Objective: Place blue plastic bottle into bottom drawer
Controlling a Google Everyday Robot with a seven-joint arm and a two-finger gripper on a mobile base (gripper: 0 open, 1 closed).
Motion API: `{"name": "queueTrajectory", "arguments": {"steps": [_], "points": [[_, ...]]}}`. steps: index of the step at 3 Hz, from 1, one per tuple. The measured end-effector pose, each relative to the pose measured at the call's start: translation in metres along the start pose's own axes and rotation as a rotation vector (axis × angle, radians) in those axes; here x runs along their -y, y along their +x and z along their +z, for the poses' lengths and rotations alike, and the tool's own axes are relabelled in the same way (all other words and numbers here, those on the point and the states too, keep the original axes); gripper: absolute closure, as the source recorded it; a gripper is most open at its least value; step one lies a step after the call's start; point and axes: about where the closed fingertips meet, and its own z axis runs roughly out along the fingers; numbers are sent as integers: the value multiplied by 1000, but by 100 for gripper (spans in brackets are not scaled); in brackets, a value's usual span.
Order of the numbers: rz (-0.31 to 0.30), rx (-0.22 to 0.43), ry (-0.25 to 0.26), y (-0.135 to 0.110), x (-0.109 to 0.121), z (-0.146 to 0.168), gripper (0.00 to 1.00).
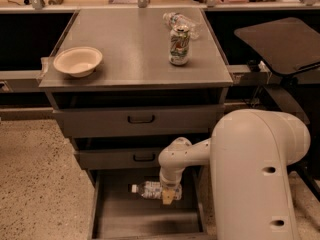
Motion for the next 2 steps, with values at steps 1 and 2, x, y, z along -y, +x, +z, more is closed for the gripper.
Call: {"name": "queueTrajectory", "arguments": {"steps": [1, 2], "points": [[10, 22, 37, -5, 11, -7, 100], [-37, -28, 37, -5, -1, 20, 100]]}}
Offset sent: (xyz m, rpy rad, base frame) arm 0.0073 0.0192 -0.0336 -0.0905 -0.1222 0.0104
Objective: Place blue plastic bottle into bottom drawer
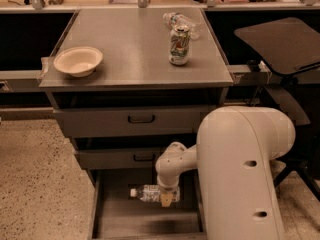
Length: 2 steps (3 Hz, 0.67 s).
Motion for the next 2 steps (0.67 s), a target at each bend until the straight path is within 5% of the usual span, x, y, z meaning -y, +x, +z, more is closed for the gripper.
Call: {"name": "queueTrajectory", "arguments": {"steps": [1, 2], "points": [[75, 25, -34, 18, -2, 57, 100], [47, 33, -71, 20, 1, 119, 100]]}}
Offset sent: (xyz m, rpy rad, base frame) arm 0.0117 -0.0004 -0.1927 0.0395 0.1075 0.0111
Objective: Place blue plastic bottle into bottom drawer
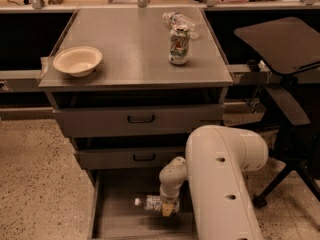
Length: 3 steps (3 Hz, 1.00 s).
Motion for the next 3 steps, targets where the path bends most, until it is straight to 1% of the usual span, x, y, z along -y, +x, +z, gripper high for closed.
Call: {"name": "queueTrajectory", "arguments": {"steps": [1, 2, 3], "points": [[-56, 73, 22, -5, 12, 33, 100], [-112, 72, 24, -4, 13, 35, 81], [-103, 71, 22, -4, 12, 35, 50]]}}
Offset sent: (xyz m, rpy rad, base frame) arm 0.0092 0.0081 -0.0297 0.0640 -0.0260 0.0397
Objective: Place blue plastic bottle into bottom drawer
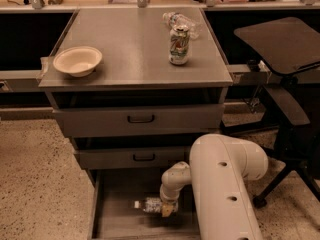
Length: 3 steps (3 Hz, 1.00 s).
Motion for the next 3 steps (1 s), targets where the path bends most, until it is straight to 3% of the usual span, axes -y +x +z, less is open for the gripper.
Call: {"name": "queueTrajectory", "arguments": {"steps": [2, 3], "points": [[0, 0, 0, 0, 0, 0, 4], [0, 0, 0, 0, 0, 0, 0]]}}
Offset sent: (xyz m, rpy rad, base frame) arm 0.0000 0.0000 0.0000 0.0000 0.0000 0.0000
